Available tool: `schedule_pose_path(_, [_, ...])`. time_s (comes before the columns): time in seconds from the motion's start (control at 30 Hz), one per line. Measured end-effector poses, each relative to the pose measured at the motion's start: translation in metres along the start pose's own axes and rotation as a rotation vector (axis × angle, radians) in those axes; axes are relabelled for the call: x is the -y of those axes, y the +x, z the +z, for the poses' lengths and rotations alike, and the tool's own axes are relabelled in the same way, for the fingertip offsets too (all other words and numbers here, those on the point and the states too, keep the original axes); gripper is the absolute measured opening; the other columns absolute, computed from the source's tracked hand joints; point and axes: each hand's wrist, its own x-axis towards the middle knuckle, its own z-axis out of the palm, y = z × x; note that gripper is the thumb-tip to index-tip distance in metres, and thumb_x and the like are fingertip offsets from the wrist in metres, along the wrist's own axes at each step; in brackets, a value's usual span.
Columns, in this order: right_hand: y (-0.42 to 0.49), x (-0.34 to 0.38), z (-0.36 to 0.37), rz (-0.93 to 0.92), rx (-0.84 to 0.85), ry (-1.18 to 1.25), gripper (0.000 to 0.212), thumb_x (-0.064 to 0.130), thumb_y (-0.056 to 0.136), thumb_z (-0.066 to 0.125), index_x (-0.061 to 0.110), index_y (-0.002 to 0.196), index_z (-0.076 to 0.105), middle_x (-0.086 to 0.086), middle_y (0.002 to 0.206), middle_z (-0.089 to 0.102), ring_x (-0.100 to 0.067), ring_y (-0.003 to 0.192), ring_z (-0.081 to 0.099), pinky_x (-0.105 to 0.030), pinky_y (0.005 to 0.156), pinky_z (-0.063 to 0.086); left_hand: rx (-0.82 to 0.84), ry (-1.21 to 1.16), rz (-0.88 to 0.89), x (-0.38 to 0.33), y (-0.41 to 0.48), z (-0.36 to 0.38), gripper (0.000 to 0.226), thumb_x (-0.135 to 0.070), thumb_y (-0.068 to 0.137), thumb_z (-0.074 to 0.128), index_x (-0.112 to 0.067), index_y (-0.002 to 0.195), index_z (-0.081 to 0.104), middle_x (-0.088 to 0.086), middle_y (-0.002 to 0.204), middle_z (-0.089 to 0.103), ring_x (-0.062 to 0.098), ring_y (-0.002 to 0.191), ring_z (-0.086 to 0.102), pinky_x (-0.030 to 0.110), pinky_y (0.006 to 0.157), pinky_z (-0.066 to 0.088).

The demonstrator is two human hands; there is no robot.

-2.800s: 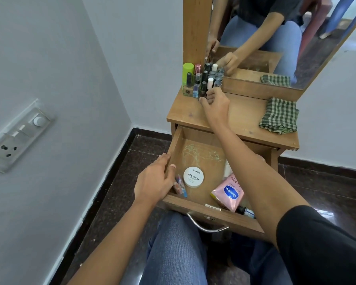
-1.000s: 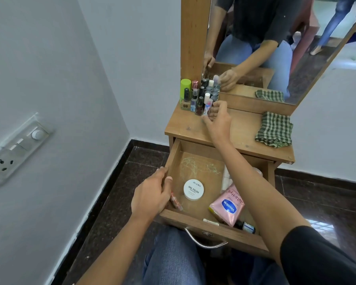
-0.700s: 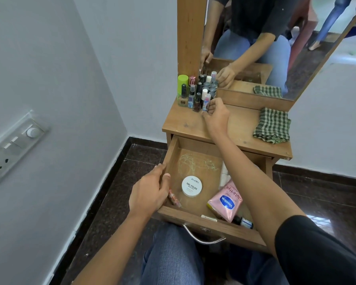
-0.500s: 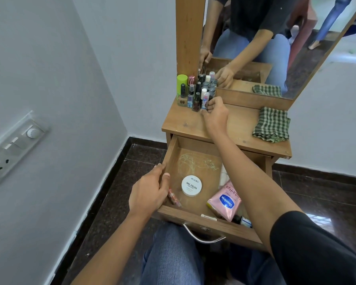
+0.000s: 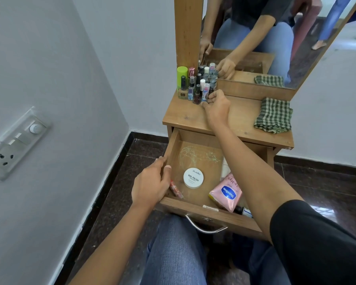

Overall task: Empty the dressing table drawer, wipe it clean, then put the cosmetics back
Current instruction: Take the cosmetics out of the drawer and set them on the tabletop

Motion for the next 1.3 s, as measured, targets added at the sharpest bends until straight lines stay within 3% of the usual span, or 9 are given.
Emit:
schedule_pose_path(0.23, [-0.045, 0.003, -0.016, -0.229, -0.045, 0.025, 0.011, 0.008, 0.081, 0.065, 0.011, 0.089, 0.059, -0.003, 0.087, 0.058, -0.011, 0.074, 0.052, -0.009, 0.062, 0.038, -0.009, -0.006, -0.015, -0.001, -0.002, -0.001, 0.04, -0.04, 0.099, 0.038, -0.035, 0.136, 0.05, -0.007, 0.126, 0.064, 0.02, 0.105, 0.064, 0.036, 0.083, 0.049])
schedule_pose_path(0.4, [-0.119, -0.013, -0.03, -0.55, 0.533, -0.077, 0.008, 0.019, 0.083, 0.065, 0.015, 0.075, 0.065, 0.008, 0.074, 0.06, -0.004, 0.069, 0.052, -0.017, 0.068, 0.041, -0.026, -0.021, -0.011, -0.003, -0.003, -0.004, 0.038, -0.037, 0.099, 0.037, -0.036, 0.135, 0.051, -0.007, 0.118, 0.067, 0.018, 0.098, 0.065, 0.034, 0.079, 0.049])
schedule_pose_path(0.5, [-0.149, -0.027, -0.02, -0.474, 0.887, -0.405, 0.018, 0.035, 0.083, 0.067, 0.021, 0.074, 0.059, 0.005, 0.083, 0.055, -0.012, 0.081, 0.051, -0.031, 0.075, 0.044, -0.038, -0.019, -0.023, -0.004, -0.004, -0.004, 0.038, -0.036, 0.1, 0.037, -0.035, 0.136, 0.05, -0.006, 0.119, 0.067, 0.021, 0.1, 0.064, 0.033, 0.079, 0.047])
schedule_pose_path(0.6, [-0.17, -0.029, -0.009, -0.427, 1.012, -0.632, 0.025, 0.035, 0.084, 0.065, 0.01, 0.081, 0.06, -0.006, 0.092, 0.052, -0.023, 0.09, 0.05, -0.037, 0.089, 0.04, -0.05, -0.037, -0.023, -0.005, -0.005, -0.004, 0.039, -0.036, 0.1, 0.038, -0.031, 0.137, 0.05, -0.006, 0.128, 0.063, 0.02, 0.106, 0.063, 0.034, 0.083, 0.048])
schedule_pose_path(0.7, [-0.182, -0.021, -0.007, -0.425, 1.016, -0.691, 0.037, 0.035, 0.091, 0.054, 0.0, 0.086, 0.065, -0.018, 0.099, 0.057, -0.03, 0.099, 0.051, -0.032, 0.101, 0.029, -0.069, -0.069, -0.02, -0.004, -0.006, -0.004, 0.041, -0.036, 0.1, 0.039, -0.028, 0.139, 0.05, -0.005, 0.136, 0.058, 0.017, 0.116, 0.06, 0.035, 0.091, 0.048])
schedule_pose_path(0.87, [-0.19, -0.016, -0.008, -0.357, 0.986, -0.676, 0.04, 0.036, 0.094, 0.052, -0.001, 0.088, 0.067, -0.02, 0.104, 0.056, -0.029, 0.104, 0.048, -0.027, 0.092, 0.03, -0.086, -0.092, -0.019, -0.005, -0.007, -0.005, 0.042, -0.033, 0.1, 0.041, -0.025, 0.14, 0.05, -0.006, 0.145, 0.048, 0.014, 0.131, 0.047, 0.033, 0.1, 0.042])
schedule_pose_path(1.1, [-0.162, -0.004, -0.026, -0.009, 0.921, -0.386, 0.023, 0.021, 0.086, 0.063, -0.002, 0.084, 0.067, -0.003, 0.061, 0.056, -0.015, 0.046, 0.047, -0.023, 0.041, 0.039, -0.082, -0.094, -0.007, -0.005, -0.007, -0.006, 0.041, -0.033, 0.101, 0.04, -0.025, 0.14, 0.05, -0.006, 0.145, 0.048, 0.014, 0.132, 0.046, 0.033, 0.099, 0.042])
schedule_pose_path(1.23, [-0.12, 0.032, -0.047, -0.092, 0.67, -0.281, 0.027, 0.035, 0.081, 0.074, 0.01, 0.084, 0.063, 0.003, 0.073, 0.065, -0.009, 0.064, 0.061, -0.019, 0.053, 0.05, -0.079, -0.1, -0.012, -0.005, -0.007, -0.006, 0.042, -0.035, 0.1, 0.04, -0.026, 0.141, 0.048, -0.007, 0.145, 0.048, 0.014, 0.133, 0.046, 0.033, 0.099, 0.042])
schedule_pose_path(1.3, [-0.097, 0.048, -0.051, -0.103, 0.582, -0.205, 0.019, 0.019, 0.081, 0.073, 0.006, 0.081, 0.059, 0.004, 0.076, 0.066, 0.001, 0.072, 0.063, -0.015, 0.059, 0.051, -0.074, -0.099, -0.013, -0.004, -0.006, -0.006, 0.042, -0.036, 0.1, 0.041, -0.026, 0.141, 0.048, -0.008, 0.145, 0.048, 0.014, 0.133, 0.046, 0.033, 0.099, 0.042])
